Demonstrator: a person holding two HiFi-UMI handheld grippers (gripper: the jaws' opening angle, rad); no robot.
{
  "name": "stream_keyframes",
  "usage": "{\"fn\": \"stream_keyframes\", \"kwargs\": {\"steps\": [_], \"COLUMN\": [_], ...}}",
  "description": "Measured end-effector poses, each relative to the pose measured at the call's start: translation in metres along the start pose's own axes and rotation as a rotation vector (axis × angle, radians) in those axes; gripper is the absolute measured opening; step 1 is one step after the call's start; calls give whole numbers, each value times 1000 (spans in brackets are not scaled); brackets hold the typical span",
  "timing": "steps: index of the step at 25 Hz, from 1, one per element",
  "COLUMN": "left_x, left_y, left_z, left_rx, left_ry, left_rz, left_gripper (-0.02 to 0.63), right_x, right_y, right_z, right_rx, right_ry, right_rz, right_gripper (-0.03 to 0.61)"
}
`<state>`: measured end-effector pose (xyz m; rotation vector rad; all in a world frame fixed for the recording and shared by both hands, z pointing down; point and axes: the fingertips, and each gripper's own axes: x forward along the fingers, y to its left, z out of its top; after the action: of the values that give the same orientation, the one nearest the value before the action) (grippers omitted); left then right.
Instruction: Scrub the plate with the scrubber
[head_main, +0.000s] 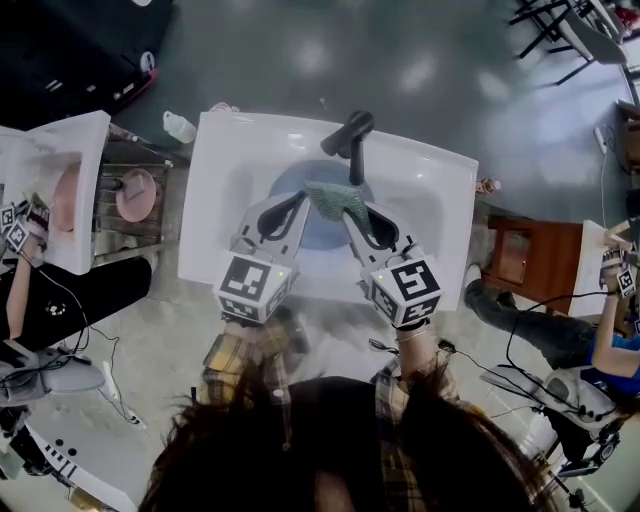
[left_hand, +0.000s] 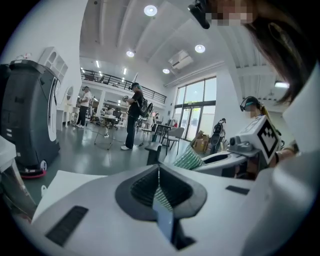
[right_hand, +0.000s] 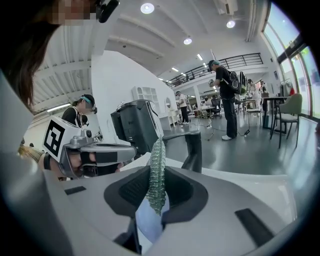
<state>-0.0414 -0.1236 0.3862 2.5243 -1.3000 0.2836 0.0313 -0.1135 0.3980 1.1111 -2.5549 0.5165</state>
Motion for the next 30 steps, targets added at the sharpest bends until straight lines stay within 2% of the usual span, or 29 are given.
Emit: {"fn": "stream_keyframes", "kwargs": {"steps": [7, 15, 30], "left_x": [16, 32, 45], "left_y": [9, 23, 50], "left_z": [-37, -68, -105], "left_rx": [1, -9, -15], "left_ry": [73, 85, 142], "left_rz": [-4, 26, 54], "left_gripper": [18, 18, 20], "right_x": [23, 48, 65], "right_y": [-14, -38, -64], "right_z": [-46, -84, -102], "right_rx": [37, 76, 68], "right_ry": [78, 107, 96], "right_rz": [7, -34, -112], "right_gripper": [94, 95, 95]}}
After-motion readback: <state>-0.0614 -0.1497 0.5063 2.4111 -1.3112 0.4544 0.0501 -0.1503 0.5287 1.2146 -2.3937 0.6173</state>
